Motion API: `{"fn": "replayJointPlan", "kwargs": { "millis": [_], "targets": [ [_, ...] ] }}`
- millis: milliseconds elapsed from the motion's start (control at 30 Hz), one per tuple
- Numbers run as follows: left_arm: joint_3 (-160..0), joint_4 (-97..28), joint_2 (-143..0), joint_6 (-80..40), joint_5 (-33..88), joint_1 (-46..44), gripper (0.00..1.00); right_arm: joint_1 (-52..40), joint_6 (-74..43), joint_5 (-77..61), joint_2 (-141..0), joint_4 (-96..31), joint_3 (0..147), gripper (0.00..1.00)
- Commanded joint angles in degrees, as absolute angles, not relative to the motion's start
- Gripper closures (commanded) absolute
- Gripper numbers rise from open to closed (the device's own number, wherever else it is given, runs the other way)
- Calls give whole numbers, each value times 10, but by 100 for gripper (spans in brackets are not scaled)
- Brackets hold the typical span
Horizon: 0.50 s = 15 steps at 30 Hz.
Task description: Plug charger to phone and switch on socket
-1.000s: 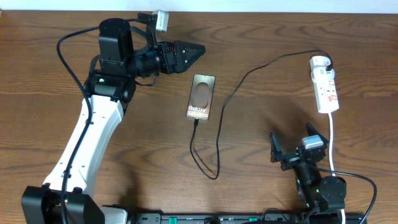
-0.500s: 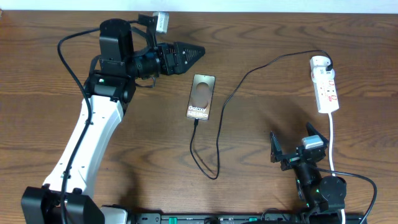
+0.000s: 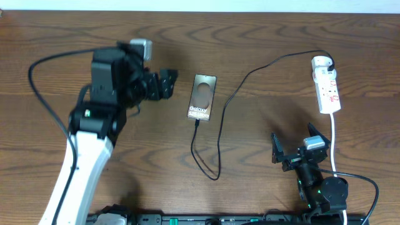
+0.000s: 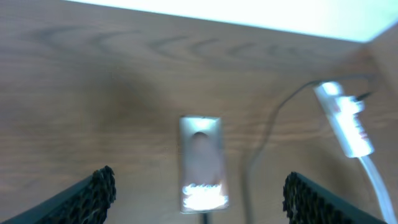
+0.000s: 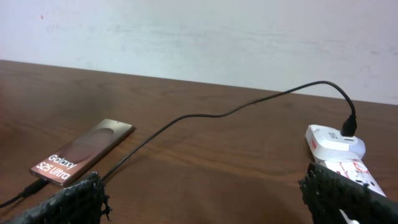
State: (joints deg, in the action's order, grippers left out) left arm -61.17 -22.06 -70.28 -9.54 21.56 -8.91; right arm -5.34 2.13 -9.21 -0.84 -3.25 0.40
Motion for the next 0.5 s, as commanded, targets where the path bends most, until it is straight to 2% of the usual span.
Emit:
{"fn": "replayJointPlan", "kwargs": {
  "millis": [0,200,467],
  "targets": [
    [-517,-179,-646,-71,144,-74,13,-57,22,-94,-4,-35,3,1],
    [-331,-39,-547,-72,146,-57,13,-57,22,-94,-4,-35,3,1],
    [-181,41,-445,-74,160,-32,13,-57,22,-94,-4,-35,3,1]
  ]
}}
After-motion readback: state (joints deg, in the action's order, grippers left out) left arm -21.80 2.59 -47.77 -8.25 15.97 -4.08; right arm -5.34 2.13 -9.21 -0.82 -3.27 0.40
